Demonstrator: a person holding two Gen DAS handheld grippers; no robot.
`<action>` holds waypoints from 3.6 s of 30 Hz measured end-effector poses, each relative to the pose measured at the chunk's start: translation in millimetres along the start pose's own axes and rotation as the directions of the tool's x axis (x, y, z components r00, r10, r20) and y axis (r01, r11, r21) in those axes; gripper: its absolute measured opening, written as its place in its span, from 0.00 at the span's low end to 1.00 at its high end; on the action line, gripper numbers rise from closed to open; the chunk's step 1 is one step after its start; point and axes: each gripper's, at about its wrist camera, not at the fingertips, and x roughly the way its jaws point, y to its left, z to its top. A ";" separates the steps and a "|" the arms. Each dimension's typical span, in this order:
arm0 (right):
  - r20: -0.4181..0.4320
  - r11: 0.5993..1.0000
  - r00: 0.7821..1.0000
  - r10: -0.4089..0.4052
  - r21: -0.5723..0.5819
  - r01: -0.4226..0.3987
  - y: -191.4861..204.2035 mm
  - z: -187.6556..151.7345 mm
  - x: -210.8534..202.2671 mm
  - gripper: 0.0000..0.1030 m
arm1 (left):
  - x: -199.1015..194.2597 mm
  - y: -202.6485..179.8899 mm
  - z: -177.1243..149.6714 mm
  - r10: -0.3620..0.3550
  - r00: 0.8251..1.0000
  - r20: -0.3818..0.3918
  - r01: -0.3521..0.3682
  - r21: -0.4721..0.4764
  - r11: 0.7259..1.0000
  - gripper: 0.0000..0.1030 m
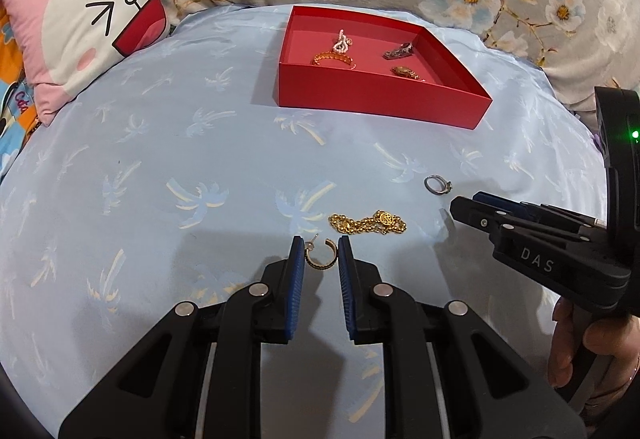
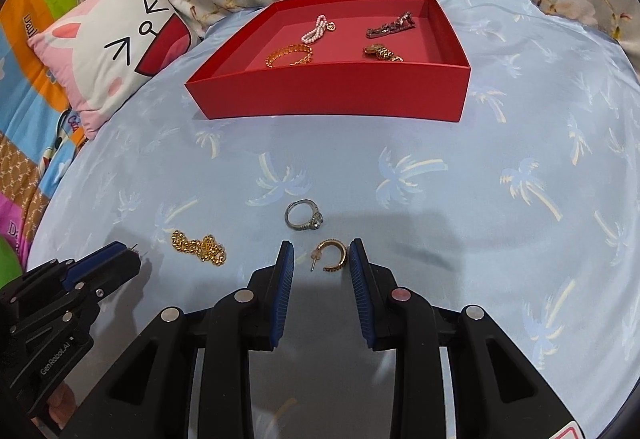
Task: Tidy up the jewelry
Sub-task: 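Lower the left tool onto the gold hoop earring and close it, then grasp a second gold hoop earring with the right tool while the left tool holds its earring, then carry both earrings into the red box and open both tools, then lift both tools out of the red box back over the remaining jewelry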
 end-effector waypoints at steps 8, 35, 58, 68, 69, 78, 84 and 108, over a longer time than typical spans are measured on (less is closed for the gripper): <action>0.007 1.000 1.000 -0.021 -0.016 0.021 -2.0 -1.9 -1.0 0.16 | 1.1 -0.8 1.2 -0.009 1.000 0.000 0.009 -0.003 1.000 0.16; 0.133 0.994 0.990 0.053 0.088 -0.065 -60.6 162.8 -0.2 0.16 | 58.7 -32.0 179.1 -0.124 0.985 0.123 0.116 0.068 0.991 0.16; 0.069 0.997 0.996 -0.060 0.044 0.057 -69.3 209.8 83.2 0.19 | 176.2 -54.1 231.8 -0.035 0.999 0.002 0.035 0.080 0.996 0.21; 0.134 0.997 0.989 -0.062 0.049 0.056 -67.6 196.6 45.7 0.24 | 134.9 -40.0 226.8 0.008 0.995 0.101 -0.015 0.063 0.998 0.47; 0.141 0.997 0.988 -0.061 0.049 0.055 -67.1 192.8 39.6 0.25 | 128.4 -38.5 223.8 0.012 0.994 0.110 -0.020 0.068 0.997 0.47; 0.183 0.999 0.982 -0.041 0.027 0.037 -50.0 122.8 -22.3 0.31 | 54.8 -6.4 163.4 0.029 0.989 0.147 -0.036 0.048 0.998 0.47; 0.165 0.999 0.986 -0.029 0.026 0.025 -38.7 76.6 -46.0 0.31 | 26.3 8.9 119.5 0.039 0.991 0.128 -0.040 -0.001 0.999 0.47; 0.012 0.999 1.000 0.024 0.043 -0.024 -10.2 -30.4 -46.4 0.31 | 16.9 -13.8 13.1 0.031 0.999 -0.022 -0.030 0.019 0.999 0.53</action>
